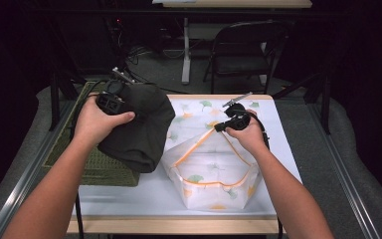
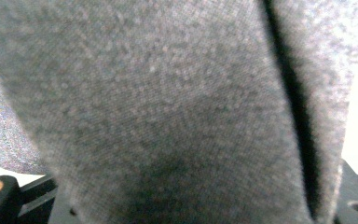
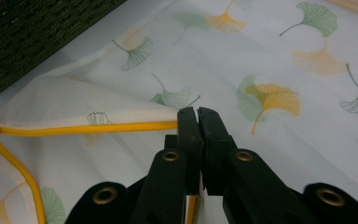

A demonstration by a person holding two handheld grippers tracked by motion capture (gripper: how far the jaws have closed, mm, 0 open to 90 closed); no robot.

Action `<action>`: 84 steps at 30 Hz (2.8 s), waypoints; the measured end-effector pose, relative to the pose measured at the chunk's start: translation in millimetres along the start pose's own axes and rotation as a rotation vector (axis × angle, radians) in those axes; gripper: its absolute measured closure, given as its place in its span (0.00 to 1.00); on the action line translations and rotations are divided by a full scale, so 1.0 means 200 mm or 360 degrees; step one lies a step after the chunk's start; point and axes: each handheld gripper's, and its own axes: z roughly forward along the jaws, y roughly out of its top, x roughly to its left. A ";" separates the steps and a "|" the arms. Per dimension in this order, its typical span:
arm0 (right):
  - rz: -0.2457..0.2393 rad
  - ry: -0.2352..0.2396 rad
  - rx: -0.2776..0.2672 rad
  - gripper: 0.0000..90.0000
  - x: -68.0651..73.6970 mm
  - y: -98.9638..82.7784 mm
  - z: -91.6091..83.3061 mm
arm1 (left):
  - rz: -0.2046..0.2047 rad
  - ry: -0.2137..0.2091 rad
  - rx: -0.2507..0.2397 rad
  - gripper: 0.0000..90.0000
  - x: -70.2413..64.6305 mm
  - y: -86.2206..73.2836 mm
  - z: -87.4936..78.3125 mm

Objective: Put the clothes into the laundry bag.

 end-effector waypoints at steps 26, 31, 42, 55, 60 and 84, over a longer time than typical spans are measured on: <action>0.0012 0.0014 -0.0014 0.98 -0.01 0.00 0.01 | 0.0246 -0.0195 0.0073 0.49 -0.40 0.03 0.24; 0.0000 0.0022 -0.0019 0.98 -0.01 0.00 0.00 | 0.0262 -0.0231 0.0074 0.49 -0.45 0.03 0.27; 0.0002 0.0026 -0.0021 0.98 0.00 0.00 0.01 | 0.0306 -0.0299 0.0100 0.49 -0.56 0.00 0.36; -0.0002 0.0030 -0.0043 0.98 0.00 0.00 -0.01 | 0.0394 -0.0315 0.0123 0.49 -0.68 -0.06 0.40; -0.0015 0.0035 -0.0052 0.98 0.01 0.01 -0.02 | 0.0402 -0.0308 0.0137 0.49 -0.69 -0.08 0.44; -0.0083 0.0072 -0.0069 0.98 0.07 0.02 -0.06 | 0.0381 -0.0320 0.0191 0.49 -0.70 -0.16 0.63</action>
